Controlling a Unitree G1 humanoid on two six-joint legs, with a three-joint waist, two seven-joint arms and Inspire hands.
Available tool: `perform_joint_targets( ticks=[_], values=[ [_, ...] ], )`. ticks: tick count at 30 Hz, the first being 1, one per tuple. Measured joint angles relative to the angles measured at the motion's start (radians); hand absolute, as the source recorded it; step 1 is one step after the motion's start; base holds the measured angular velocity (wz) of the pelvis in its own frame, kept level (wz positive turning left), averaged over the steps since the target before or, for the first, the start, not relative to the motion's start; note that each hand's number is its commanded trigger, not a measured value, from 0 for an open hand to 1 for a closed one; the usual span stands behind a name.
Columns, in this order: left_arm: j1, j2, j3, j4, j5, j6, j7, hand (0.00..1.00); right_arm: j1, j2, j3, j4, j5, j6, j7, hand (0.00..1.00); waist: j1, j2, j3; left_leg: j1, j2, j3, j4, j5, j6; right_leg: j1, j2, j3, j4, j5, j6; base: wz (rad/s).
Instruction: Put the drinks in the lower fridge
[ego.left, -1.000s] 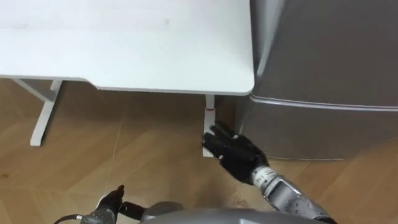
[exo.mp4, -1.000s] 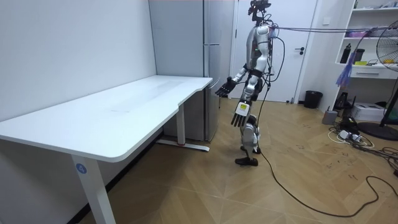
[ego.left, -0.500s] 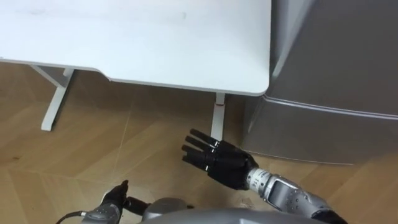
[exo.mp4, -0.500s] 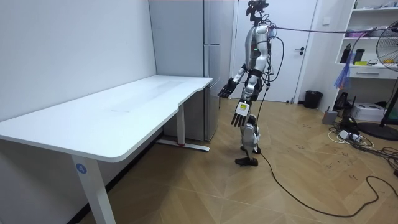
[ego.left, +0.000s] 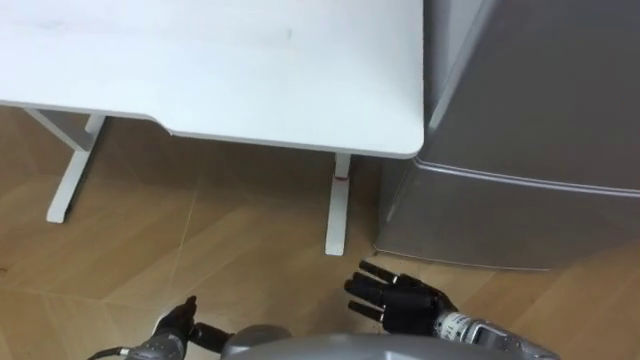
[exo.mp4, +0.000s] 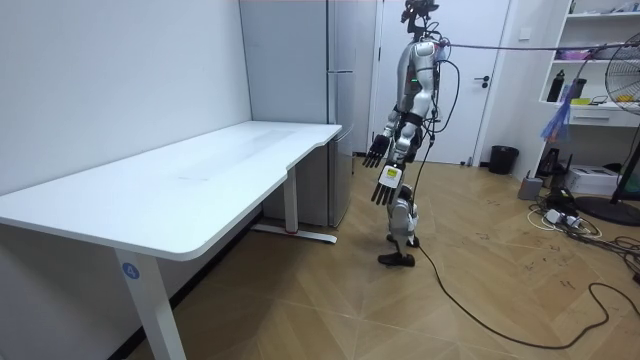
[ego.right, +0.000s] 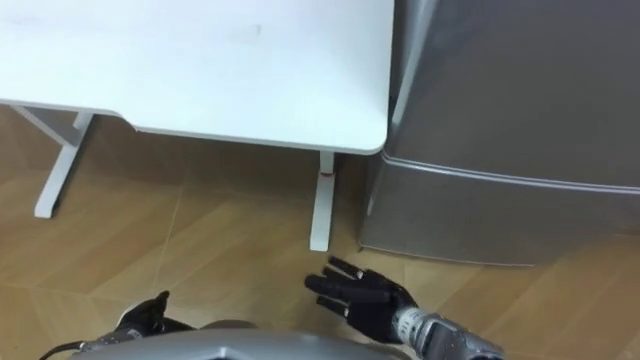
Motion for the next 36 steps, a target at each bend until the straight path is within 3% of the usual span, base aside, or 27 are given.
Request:
perform_joint_targets(
  ticks=[6, 8, 14, 18, 22, 26, 31, 32, 36],
  values=[
    [0.026, -0.003, 0.036, 0.000, 0.005, -0.016, -0.003, 0.00, -0.001, -0.002, -0.113, 0.094, -0.021, -0.018, -0.045, 0.00, -0.032, -0.009, -0.0002, 0.001, -0.003, -0.010, 0.004, 0.004, 0.000, 0.006, -0.001, -0.004, 0.000, 0.000, 0.000, 0.05],
    [0.045, -0.004, 0.074, 0.000, 0.024, -0.023, -0.006, 0.00, -0.004, -0.003, -0.165, 0.130, -0.093, -0.028, -0.075, 0.00, -0.044, -0.014, -0.0016, 0.004, -0.004, -0.007, 0.002, 0.005, 0.001, 0.007, -0.001, 0.001, -0.001, 0.000, 0.000, 0.00],
    [0.050, 0.000, 0.100, 0.014, 0.024, -0.026, -0.006, 0.00, 0.019, -0.006, -0.190, 0.178, -0.359, -0.049, -0.188, 0.00, -0.052, -0.028, -0.0033, 0.019, -0.002, -0.005, -0.003, 0.004, 0.001, 0.017, -0.001, 0.003, 0.001, 0.000, 0.000, -0.03],
    [0.045, -0.003, 0.118, 0.050, 0.035, -0.038, -0.014, 0.00, 0.013, 0.006, -0.248, 0.184, -0.472, -0.067, -0.251, 0.00, -0.053, -0.024, -0.0024, 0.020, 0.003, 0.008, 0.003, 0.003, 0.002, 0.017, -0.001, 0.014, 0.001, 0.000, 0.000, -0.08],
    [0.045, -0.002, 0.120, 0.067, 0.049, -0.036, -0.025, 0.00, 0.015, 0.007, -0.288, 0.192, -0.489, -0.068, -0.311, 0.00, -0.057, -0.018, -0.0011, 0.023, 0.003, 0.008, 0.005, 0.003, 0.002, 0.018, -0.001, 0.029, 0.001, 0.000, 0.000, -0.01],
    [0.063, -0.005, 0.143, 0.068, 0.152, -0.012, -0.052, 0.00, 0.024, 0.007, -0.366, 0.210, -0.486, -0.070, -0.342, 0.00, -0.076, -0.016, 0.0039, 0.010, -0.004, 0.007, 0.020, 0.002, 0.004, 0.011, -0.002, 0.030, -0.007, -0.005, -0.001, 0.01],
    [0.070, -0.010, 0.146, 0.073, 0.264, 0.025, -0.065, 0.00, 0.030, 0.007, -0.384, 0.214, -0.498, -0.077, -0.341, 0.00, -0.083, -0.015, 0.0013, 0.011, -0.005, 0.006, 0.024, 0.002, 0.004, 0.012, -0.003, 0.029, -0.014, -0.008, 0.000, 0.01],
    [0.072, -0.013, 0.145, 0.077, 0.283, 0.030, -0.065, 0.00, 0.031, 0.007, -0.381, 0.214, -0.502, -0.084, -0.341, 0.00, -0.081, -0.012, -0.0029, 0.013, -0.006, 0.004, 0.024, 0.002, 0.004, 0.013, -0.003, 0.029, -0.014, -0.008, 0.000, 0.00],
    [0.082, -0.019, 0.144, 0.086, 0.310, 0.050, -0.073, 0.00, 0.030, 0.009, -0.359, 0.210, -0.521, -0.089, -0.355, 0.00, -0.073, -0.014, -0.0070, 0.019, -0.006, 0.007, 0.022, 0.001, 0.004, 0.018, -0.002, 0.035, -0.013, -0.008, 0.000, -0.02]
  ],
)
